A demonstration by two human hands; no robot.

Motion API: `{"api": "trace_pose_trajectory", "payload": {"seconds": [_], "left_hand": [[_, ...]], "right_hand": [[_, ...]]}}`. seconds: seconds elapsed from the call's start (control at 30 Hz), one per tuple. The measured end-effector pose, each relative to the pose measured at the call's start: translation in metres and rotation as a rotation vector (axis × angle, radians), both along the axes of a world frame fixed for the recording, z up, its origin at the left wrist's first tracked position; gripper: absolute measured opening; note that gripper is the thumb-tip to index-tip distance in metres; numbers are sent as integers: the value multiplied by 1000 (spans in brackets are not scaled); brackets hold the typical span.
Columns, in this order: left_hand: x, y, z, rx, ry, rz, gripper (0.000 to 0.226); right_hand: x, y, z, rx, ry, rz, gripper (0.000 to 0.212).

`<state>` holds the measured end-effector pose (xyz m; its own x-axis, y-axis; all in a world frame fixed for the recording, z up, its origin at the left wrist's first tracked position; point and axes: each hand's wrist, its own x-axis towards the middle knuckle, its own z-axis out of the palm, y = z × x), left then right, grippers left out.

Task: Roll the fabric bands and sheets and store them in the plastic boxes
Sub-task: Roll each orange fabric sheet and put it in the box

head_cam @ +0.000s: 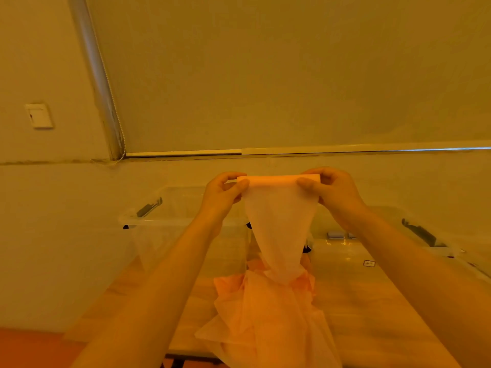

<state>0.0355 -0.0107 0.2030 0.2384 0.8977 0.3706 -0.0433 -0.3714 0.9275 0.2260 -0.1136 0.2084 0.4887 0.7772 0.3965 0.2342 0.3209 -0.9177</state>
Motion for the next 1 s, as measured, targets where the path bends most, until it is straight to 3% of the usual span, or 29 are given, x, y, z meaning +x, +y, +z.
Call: {"api": "trace_pose_trajectory", "payload": {"seconds": [0.17, 0.7, 1.0], "left_hand": [[0, -7, 2, 43, 52, 32, 20], [0, -21, 10, 125, 12, -14, 20], [7, -14, 65, 128, -110, -96, 14]], "right_hand": [[2, -10, 3, 13, -98, -10, 23], [4, -20, 8, 37, -65, -55, 24], [11, -10, 56, 87, 5, -6, 29]]}}
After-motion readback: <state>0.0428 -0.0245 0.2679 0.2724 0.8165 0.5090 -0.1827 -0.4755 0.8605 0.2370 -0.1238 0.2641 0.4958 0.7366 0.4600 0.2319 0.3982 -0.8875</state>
